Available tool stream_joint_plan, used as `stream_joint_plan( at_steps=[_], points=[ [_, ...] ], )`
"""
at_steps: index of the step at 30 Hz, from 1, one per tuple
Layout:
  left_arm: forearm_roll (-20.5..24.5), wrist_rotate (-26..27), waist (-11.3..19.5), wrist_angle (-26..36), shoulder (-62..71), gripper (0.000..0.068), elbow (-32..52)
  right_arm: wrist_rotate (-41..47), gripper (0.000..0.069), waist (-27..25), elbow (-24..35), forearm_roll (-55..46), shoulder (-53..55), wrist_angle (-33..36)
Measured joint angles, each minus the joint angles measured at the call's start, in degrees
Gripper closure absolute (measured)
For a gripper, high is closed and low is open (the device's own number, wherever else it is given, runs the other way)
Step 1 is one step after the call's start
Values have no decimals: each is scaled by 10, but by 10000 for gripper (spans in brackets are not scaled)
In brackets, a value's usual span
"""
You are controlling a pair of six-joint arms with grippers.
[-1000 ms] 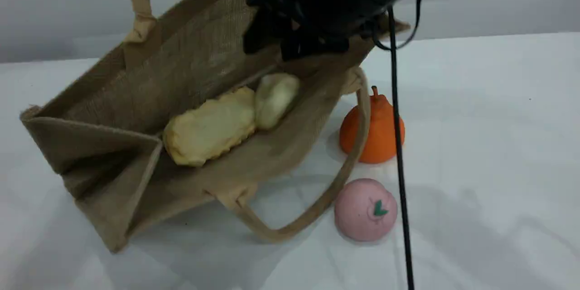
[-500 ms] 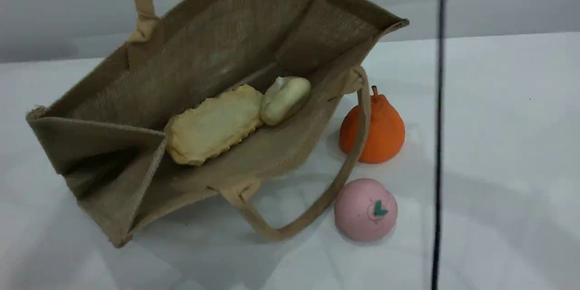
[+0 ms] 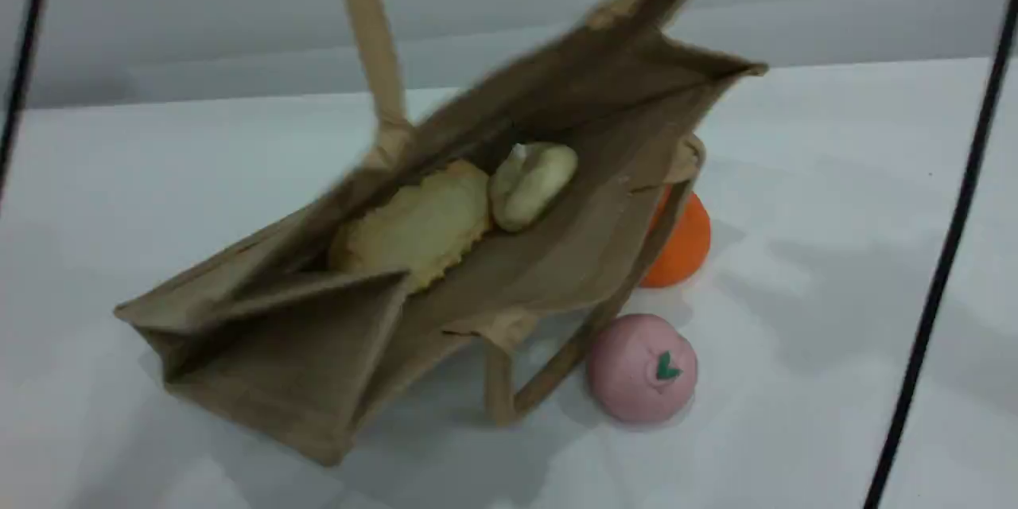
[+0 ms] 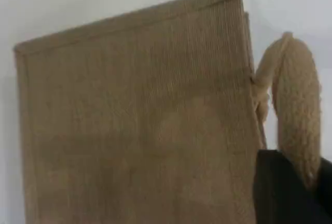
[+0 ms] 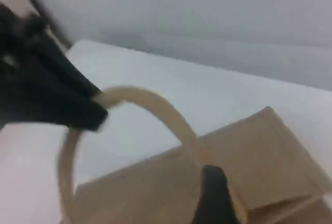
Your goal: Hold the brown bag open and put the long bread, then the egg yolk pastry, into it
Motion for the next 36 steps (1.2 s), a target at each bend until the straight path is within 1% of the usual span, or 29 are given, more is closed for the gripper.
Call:
stream_joint_plan(
  at_steps=[3, 6, 9, 11, 15, 17, 19, 21, 23, 25, 26, 28, 31, 33, 36],
  points=[
    [0, -17, -9, 0, 23, 592, 0, 28, 248, -6, 0, -30, -16, 26],
    [-1, -35, -9, 0, 50, 577, 0, 58, 249, -6, 0, -70, -31, 58],
    [-9, -38, -9, 0, 71, 538, 0, 95, 249, -6, 0, -117, -42, 81],
    [-20, -35, -9, -1, 79, 489, 0, 124, 249, -6, 0, -154, -51, 98],
    [-33, -31, -9, -1, 90, 362, 0, 183, 249, -6, 0, -234, -68, 138],
    [-52, -31, -9, -1, 94, 314, 0, 213, 249, -6, 0, -277, -77, 156],
    [-53, -28, -9, 0, 93, 286, 0, 244, 249, -6, 0, -317, -86, 177],
    [-36, -26, -9, 0, 86, 276, 0, 276, 249, -6, 0, -361, -91, 206],
    [-1, -30, -9, 1, 75, 273, 0, 314, 249, -6, 0, -405, -92, 239],
    [47, -55, -9, 2, 62, 272, 0, 354, 249, -6, 0, -449, -92, 260],
    [67, -70, -9, 2, 54, 272, 0, 373, 249, -6, 4, -472, -94, 259],
    [114, -98, -9, 2, 37, 272, 0, 405, 249, -6, 21, -511, -106, 259],
    [171, -136, -9, 3, 9, 272, 2, 417, 249, -5, 62, -535, -131, 260],
    [191, -158, -9, 3, -11, 272, 15, 416, 249, -5, 100, -531, -156, 260],
    [196, -161, -9, 2, -47, 272, 52, 415, 249, -5, 156, -532, -203, 260]
  ],
)
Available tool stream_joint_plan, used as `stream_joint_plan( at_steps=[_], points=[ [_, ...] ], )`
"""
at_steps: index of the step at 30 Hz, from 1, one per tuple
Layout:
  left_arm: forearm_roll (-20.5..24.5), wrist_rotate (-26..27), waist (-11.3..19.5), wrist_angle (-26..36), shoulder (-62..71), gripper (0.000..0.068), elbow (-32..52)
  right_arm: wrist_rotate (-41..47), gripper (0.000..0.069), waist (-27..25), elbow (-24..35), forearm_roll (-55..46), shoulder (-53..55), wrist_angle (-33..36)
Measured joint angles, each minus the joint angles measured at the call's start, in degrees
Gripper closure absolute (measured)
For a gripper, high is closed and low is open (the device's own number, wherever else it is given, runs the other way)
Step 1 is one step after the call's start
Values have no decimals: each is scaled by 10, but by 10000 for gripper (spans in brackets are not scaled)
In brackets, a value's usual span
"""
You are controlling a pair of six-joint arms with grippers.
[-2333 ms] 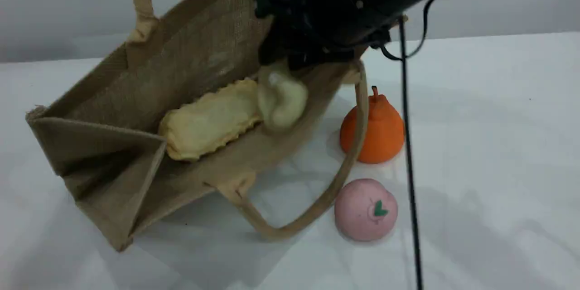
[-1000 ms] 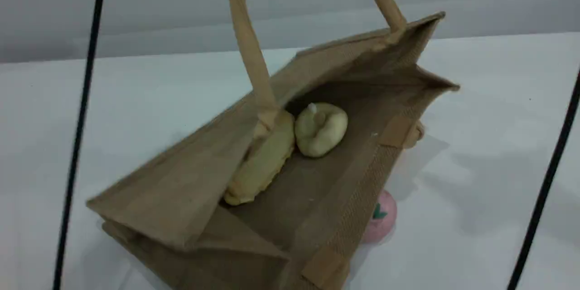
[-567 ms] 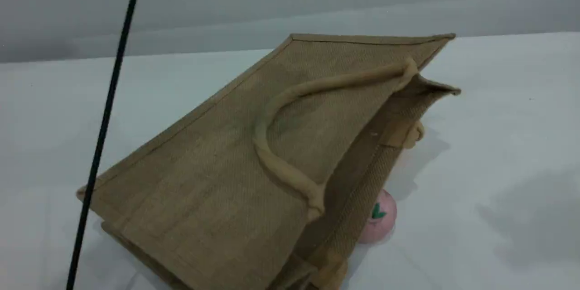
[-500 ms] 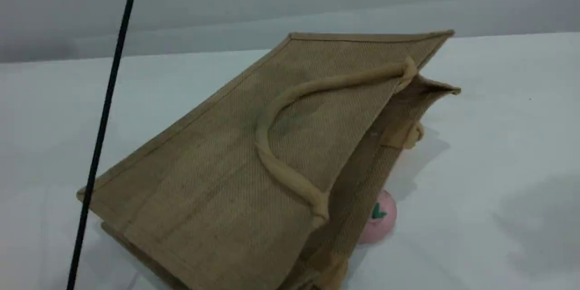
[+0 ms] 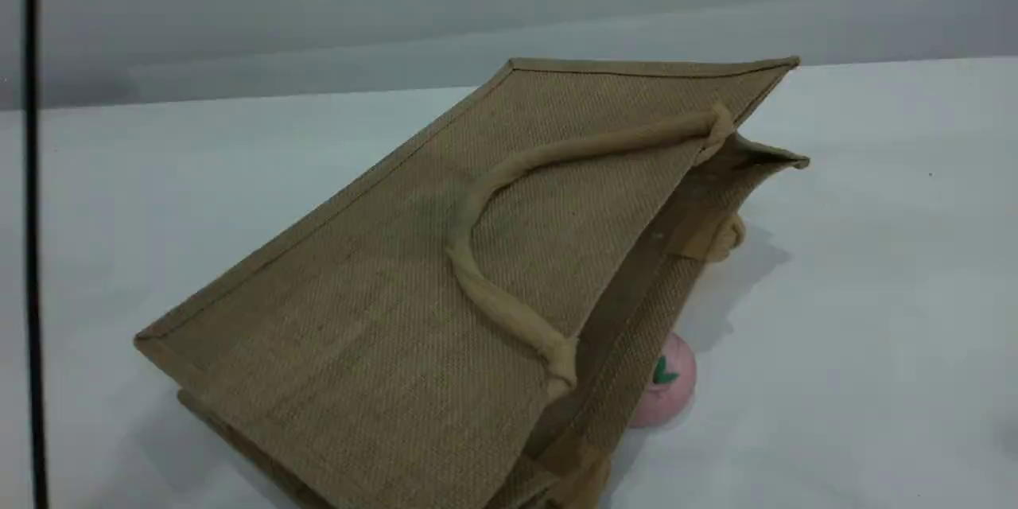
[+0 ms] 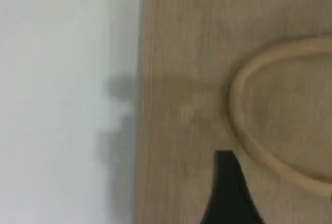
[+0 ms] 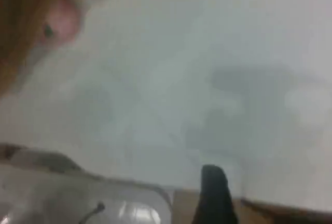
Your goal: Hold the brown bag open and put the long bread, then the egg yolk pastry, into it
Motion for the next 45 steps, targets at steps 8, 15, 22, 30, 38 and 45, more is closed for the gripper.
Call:
stream_joint_plan(
  at_steps=[8, 15, 22, 30, 38, 45],
  points=[
    [3, 1, 0, 0, -111, 272, 130, -3, 250, 0, 86, 17, -188, 2],
    [0, -6, 0, -1, -193, 272, 255, -13, 250, 0, 158, 11, -387, -61],
    [-1, -31, 0, -42, -288, 272, 378, -13, 250, 0, 232, -10, -556, -109],
    [-1, -46, 0, -109, -432, 272, 507, -11, 250, 0, 244, 11, -589, -82],
    [4, -75, 0, -116, -615, 272, 644, -11, 250, 0, 243, 11, -588, -88],
    [48, -113, 0, -114, -806, 272, 735, -11, 250, 0, 243, 11, -588, -88]
  ],
)
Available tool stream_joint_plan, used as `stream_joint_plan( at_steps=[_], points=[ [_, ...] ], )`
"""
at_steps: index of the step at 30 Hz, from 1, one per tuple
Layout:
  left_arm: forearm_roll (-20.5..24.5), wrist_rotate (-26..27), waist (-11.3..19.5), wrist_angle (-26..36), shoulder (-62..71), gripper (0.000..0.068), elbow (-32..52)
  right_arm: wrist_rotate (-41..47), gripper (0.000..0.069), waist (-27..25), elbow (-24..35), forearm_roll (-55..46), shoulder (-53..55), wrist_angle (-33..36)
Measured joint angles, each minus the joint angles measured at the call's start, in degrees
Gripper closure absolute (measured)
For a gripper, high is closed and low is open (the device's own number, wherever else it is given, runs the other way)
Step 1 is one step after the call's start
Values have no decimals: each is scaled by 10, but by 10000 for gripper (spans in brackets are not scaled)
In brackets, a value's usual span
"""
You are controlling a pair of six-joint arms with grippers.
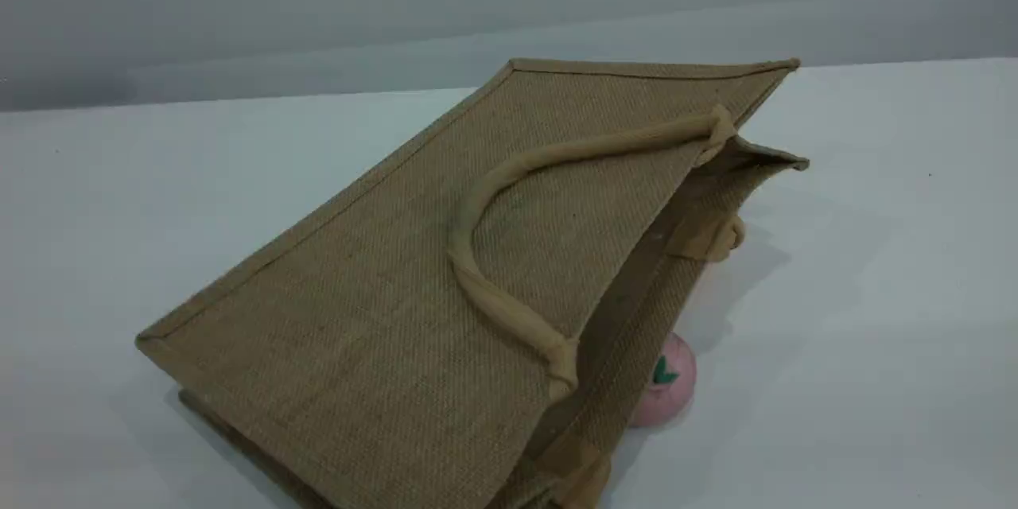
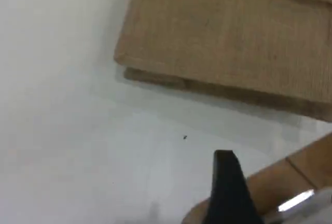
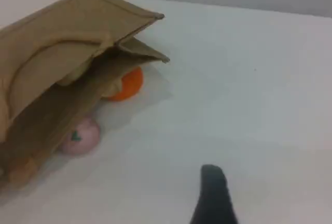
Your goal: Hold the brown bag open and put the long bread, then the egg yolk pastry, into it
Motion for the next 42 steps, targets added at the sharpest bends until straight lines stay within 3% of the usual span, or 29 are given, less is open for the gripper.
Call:
stream_joint_plan(
  at_steps=[11, 27, 30, 37, 39, 42],
  points=[
    [0, -3, 1, 35, -212, 272, 29, 1, 250, 0, 0, 0, 0, 0],
    [-3, -2, 2, 33, -233, 272, 28, 0, 251, 6, 0, 0, -18, 1],
    [-3, -2, 28, 33, -242, 272, 28, 0, 251, 6, 0, 1, -18, 1],
    [-3, -2, 156, 33, -242, 272, 28, 0, 251, 6, 0, 0, -18, 0],
    [-3, -2, 178, 33, -242, 272, 28, 0, 251, 6, 0, 1, -18, 0],
    [-3, -2, 179, 33, -242, 272, 28, 0, 251, 6, 0, 1, -18, 0]
  ],
)
